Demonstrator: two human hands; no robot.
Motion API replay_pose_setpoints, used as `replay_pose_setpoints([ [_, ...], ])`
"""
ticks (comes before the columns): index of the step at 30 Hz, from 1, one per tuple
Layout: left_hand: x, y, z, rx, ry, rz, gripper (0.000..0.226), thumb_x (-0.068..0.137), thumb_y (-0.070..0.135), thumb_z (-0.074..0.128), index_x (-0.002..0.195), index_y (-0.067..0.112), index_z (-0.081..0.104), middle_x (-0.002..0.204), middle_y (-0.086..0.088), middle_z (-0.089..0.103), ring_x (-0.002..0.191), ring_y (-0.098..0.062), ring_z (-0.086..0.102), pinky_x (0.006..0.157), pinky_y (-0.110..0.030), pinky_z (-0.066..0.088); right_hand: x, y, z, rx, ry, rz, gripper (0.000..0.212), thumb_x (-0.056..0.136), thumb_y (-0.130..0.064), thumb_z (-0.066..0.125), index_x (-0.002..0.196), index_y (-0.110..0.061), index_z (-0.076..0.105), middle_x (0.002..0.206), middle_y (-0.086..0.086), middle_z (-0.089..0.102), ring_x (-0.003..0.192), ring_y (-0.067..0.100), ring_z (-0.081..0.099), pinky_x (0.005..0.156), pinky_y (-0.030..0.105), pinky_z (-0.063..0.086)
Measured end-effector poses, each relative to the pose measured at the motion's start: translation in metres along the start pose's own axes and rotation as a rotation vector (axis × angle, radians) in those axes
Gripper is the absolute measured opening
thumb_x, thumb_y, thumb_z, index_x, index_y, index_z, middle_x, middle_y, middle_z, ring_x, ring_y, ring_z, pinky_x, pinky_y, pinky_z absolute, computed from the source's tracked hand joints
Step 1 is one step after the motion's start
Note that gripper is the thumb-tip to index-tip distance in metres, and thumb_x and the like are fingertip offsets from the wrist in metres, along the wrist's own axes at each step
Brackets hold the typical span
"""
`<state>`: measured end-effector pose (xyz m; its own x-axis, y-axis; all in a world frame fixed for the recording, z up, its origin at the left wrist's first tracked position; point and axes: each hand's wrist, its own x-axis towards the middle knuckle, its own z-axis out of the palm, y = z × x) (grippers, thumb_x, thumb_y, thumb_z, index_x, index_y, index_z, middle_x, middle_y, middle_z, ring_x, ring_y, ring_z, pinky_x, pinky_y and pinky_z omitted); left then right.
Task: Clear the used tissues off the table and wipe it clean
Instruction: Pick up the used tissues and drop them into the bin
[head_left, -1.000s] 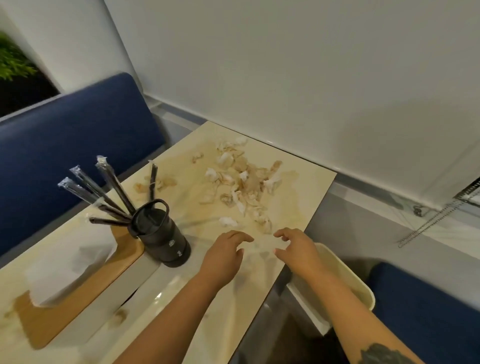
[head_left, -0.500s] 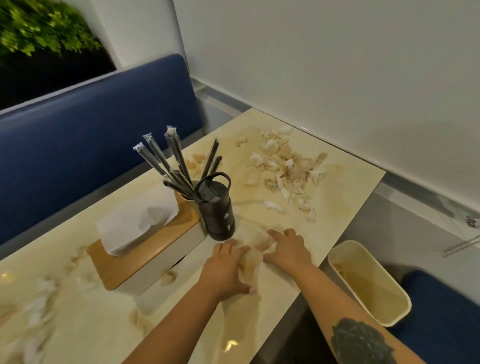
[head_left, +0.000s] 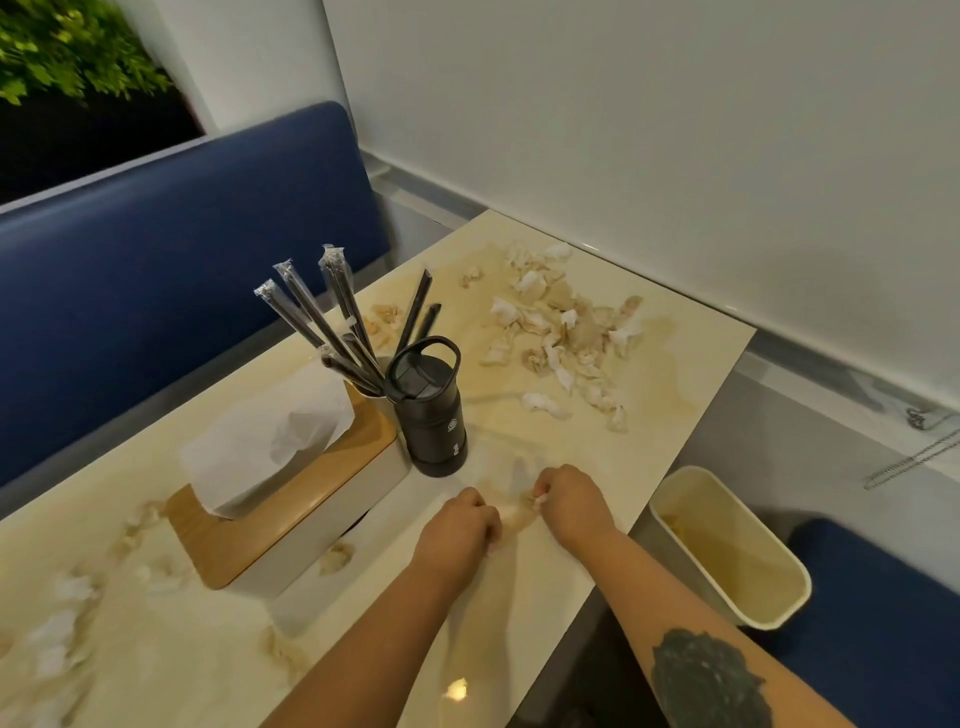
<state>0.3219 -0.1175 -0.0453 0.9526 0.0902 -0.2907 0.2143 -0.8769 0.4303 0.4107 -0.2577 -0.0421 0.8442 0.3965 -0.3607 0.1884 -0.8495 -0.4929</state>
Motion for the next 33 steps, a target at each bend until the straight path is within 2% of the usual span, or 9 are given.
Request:
replay_pose_setpoints([
  [2,0.003,-0.001,0.001,-0.014,-0.004,0.012,0.016,0.078,0.004,0.059,0.088,0.015,0.066,0.094,0.007,0.047,0.080,-0.013,0.052,0.071,-0.020,0.045,-0.003,0.000,-0.003,0.092,0.031,0.020,0.021,0.083,0.002,0.050,0.091,-0.012,0.064,0.105,0.013,0.061,0.092,0.026,0.057,0.065,0.024,0.030],
  [4,0.005,0.000,-0.001,-0.002,0.005,0.033,0.017,0.080,0.003,0.058,0.089,0.015,0.066,0.098,0.001,0.050,0.087,-0.018,0.055,0.075,-0.023,0.043,-0.008,-0.002,-0.009,0.178,0.076,0.045,0.022,0.081,0.004,0.050,0.083,-0.015,0.061,0.100,0.011,0.063,0.082,0.021,0.054,0.061,0.024,0.031],
  [7,0.010,0.006,-0.011,-0.059,0.081,0.061,0.015,0.086,0.006,0.055,0.093,0.014,0.066,0.097,0.002,0.050,0.090,-0.017,0.055,0.077,-0.021,0.041,-0.014,0.000,-0.021,0.284,0.167,0.083,0.022,0.082,0.003,0.053,0.080,-0.017,0.061,0.094,0.008,0.065,0.076,0.017,0.052,0.058,0.024,0.036],
  [12,0.021,0.027,-0.025,-0.159,0.177,0.139,0.010,0.083,0.004,0.062,0.086,0.012,0.066,0.089,0.005,0.050,0.082,-0.013,0.053,0.074,-0.021,0.042,-0.021,0.012,-0.042,0.342,0.274,0.126,0.013,0.084,-0.004,0.058,0.088,-0.014,0.066,0.091,0.003,0.063,0.078,0.016,0.051,0.050,0.012,0.031],
  [16,0.038,0.060,-0.027,-0.200,0.184,0.210,0.011,0.079,0.002,0.063,0.079,0.012,0.066,0.086,0.004,0.052,0.079,-0.016,0.054,0.072,-0.022,0.042,-0.026,0.030,-0.064,0.426,0.356,0.182,0.017,0.081,-0.002,0.059,0.083,-0.018,0.062,0.086,0.000,0.062,0.068,0.016,0.054,0.050,0.018,0.036],
  [22,0.079,0.126,-0.014,-0.207,0.113,0.360,0.009,0.082,0.007,0.061,0.083,0.015,0.063,0.089,0.002,0.054,0.083,-0.016,0.054,0.073,-0.025,0.042,-0.035,0.081,-0.100,0.502,0.467,0.293,0.017,0.082,-0.003,0.060,0.085,-0.019,0.061,0.086,-0.002,0.061,0.065,0.013,0.055,0.057,0.025,0.041],
  [26,0.109,0.179,0.007,-0.165,0.025,0.433,0.015,0.083,0.004,0.055,0.091,0.012,0.066,0.096,-0.005,0.057,0.088,-0.020,0.055,0.076,-0.028,0.042,-0.039,0.126,-0.118,0.491,0.521,0.372,0.019,0.084,-0.003,0.060,0.086,-0.022,0.062,0.087,-0.006,0.060,0.079,0.012,0.055,0.071,0.023,0.040],
  [29,0.131,0.208,0.027,-0.131,-0.065,0.441,0.021,0.083,0.003,0.051,0.093,0.013,0.067,0.099,-0.007,0.058,0.091,-0.024,0.057,0.080,-0.033,0.045,-0.040,0.161,-0.121,0.493,0.528,0.437,0.018,0.082,-0.004,0.062,0.087,-0.021,0.065,0.093,-0.001,0.064,0.083,0.013,0.059,0.071,0.022,0.041],
  [33,0.160,0.242,0.055,-0.073,-0.176,0.440,0.025,0.085,0.004,0.050,0.101,0.014,0.066,0.108,-0.006,0.057,0.100,-0.025,0.057,0.087,-0.029,0.043,-0.035,0.203,-0.123,0.471,0.505,0.489,0.017,0.082,-0.005,0.063,0.089,-0.020,0.068,0.093,-0.002,0.063,0.084,0.012,0.058,0.071,0.020,0.039],
])
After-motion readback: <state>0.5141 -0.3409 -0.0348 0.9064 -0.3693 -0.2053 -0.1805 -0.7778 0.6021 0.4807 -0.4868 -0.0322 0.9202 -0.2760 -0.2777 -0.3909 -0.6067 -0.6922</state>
